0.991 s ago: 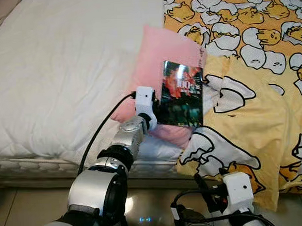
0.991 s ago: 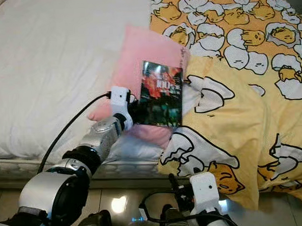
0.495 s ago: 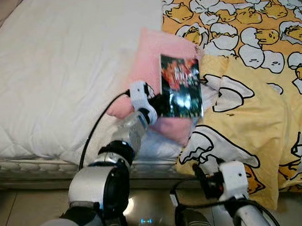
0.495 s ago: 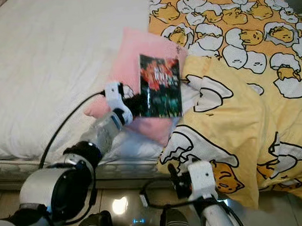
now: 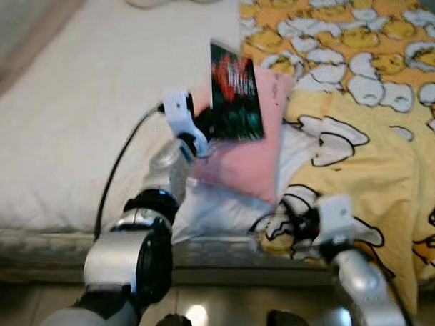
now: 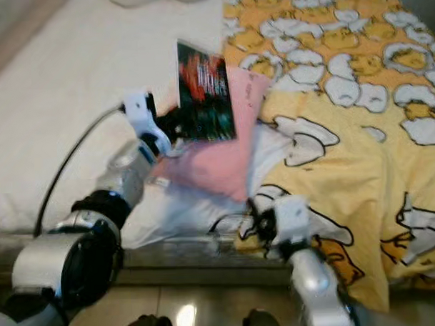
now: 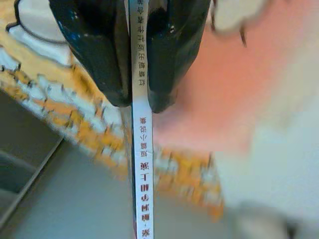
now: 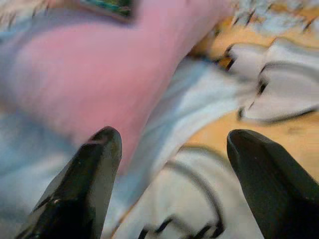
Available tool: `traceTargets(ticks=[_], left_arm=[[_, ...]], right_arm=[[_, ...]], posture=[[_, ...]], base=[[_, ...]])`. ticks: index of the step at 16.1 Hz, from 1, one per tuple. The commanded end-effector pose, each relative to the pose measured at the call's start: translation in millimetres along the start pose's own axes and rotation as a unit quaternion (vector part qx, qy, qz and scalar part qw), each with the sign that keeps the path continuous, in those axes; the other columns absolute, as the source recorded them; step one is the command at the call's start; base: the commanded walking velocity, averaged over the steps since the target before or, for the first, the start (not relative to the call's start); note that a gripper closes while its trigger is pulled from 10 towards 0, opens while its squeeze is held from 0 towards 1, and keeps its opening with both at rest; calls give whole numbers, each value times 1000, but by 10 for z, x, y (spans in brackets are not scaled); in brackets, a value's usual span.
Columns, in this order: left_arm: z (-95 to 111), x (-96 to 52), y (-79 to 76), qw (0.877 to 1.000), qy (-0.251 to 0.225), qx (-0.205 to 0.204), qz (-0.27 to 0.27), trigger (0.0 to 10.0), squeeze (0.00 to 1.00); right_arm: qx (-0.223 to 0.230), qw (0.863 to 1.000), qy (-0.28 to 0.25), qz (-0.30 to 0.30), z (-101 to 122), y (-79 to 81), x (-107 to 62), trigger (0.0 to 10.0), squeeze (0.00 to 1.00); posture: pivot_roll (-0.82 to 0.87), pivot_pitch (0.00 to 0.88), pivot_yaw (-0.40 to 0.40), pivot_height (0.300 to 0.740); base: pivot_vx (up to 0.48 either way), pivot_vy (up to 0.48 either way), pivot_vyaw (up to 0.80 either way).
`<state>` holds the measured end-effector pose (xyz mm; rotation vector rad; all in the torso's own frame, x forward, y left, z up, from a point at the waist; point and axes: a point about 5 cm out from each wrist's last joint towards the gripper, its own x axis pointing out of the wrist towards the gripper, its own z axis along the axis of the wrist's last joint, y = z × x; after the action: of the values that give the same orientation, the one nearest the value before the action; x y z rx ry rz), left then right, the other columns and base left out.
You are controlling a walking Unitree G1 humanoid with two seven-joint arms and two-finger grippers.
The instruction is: Clean up the room
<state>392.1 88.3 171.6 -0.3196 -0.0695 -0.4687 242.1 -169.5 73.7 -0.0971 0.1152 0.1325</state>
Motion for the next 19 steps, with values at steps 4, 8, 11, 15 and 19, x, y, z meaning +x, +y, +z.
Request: traceTargets(ticks=[4, 8, 11, 15, 19], left_arm=[[176, -109, -61, 994, -52, 96, -22, 0, 0], [-119, -370, 143, 983, -10, 175, 47, 10000, 0], [-248, -407, 226, 985, 23, 155, 77, 10000, 0], [-72, -278, 210, 983, 2, 171, 68, 10000, 0], [-52, -252, 132, 980, -6, 189, 53, 10000, 0]], right_arm=[[14, 998, -31, -48, 39, -173, 135, 10000, 0], [17, 997, -54, -49, 111, -143, 247, 10000, 0], [14, 994, -76, -74, 167, -237, 381, 10000, 0], [5, 990, -106, -98, 280, -229, 474, 10000, 0], [7, 991, -100, -89, 170, -184, 406, 10000, 0]], posture=[[-68, 0, 95, 740], [-49, 0, 75, 740], [-48, 0, 92, 740], [-58, 0, 99, 740], [-66, 0, 96, 740]], base=[[0, 0, 0], [0, 0, 0], [0, 480, 0], [0, 480, 0], [0, 480, 0]])
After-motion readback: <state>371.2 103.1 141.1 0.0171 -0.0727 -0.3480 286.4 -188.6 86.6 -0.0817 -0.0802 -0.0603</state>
